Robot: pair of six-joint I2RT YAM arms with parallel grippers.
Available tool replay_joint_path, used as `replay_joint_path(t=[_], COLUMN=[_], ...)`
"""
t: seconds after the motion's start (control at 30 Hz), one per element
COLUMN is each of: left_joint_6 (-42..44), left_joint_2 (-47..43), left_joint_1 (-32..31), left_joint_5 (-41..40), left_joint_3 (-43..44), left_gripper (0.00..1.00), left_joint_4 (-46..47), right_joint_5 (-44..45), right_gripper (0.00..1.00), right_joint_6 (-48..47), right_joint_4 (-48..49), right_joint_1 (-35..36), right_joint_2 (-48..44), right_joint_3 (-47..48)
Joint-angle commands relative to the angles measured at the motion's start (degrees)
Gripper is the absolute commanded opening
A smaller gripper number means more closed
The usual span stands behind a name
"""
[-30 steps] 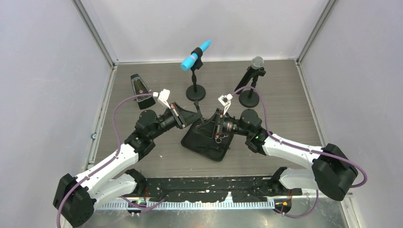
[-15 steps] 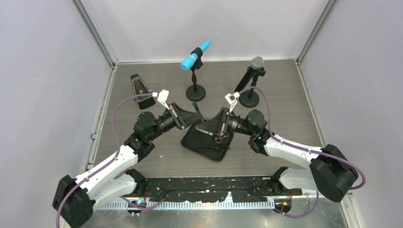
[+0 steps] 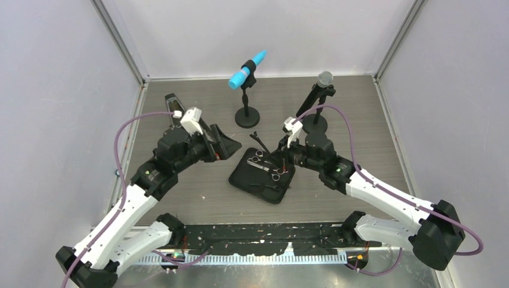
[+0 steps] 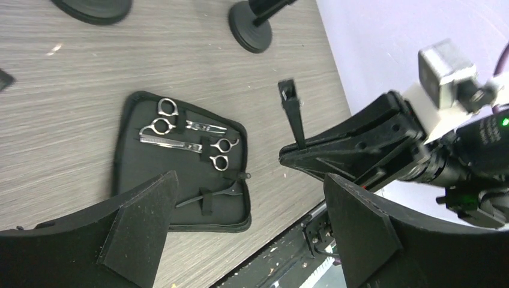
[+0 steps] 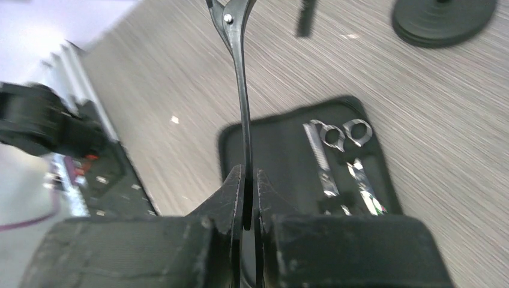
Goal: Sort the hair-cutting tools
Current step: Pick up the haircut tool at the center of the board.
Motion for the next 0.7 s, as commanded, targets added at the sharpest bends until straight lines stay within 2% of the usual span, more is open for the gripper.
replay_joint_path(t=[0.0,0.13,0.37,0.57,0.67], left_joint_6=[3.0,1.3,-1.7,-5.6,-7.0], left_joint_2=[2.0,4.4,11.6,13.6,13.8], left_joint_1=[4.2,5.6,5.7,5.7,5.7], left_joint_5=[4.5,9.8,19.6,23.2,24.2], left_joint_3=[6.5,6.9,6.3,3.6,2.7], left_gripper=[0.96,0.95,0.88,0.82,0.75], left_joint_4=[-15.1,-12.1,-5.4,2.0,4.2], right_joint_5=[11.1,13.2,10.5,10.0,10.0], right_gripper=[0.05,0.05,0.05,0.05,0.05], right_joint_6=[-15.1,-21.3,-23.4,-23.9,-23.9], right_joint_4=[-11.4,-10.7,-8.7,-7.5,-7.1], right_joint_1=[2.2,4.3,7.1,9.1,9.6], right_joint_2=[-1.3,-2.1,-2.8,-2.6,-2.4], right_joint_3=[2.7,1.8,1.6,1.3,1.2])
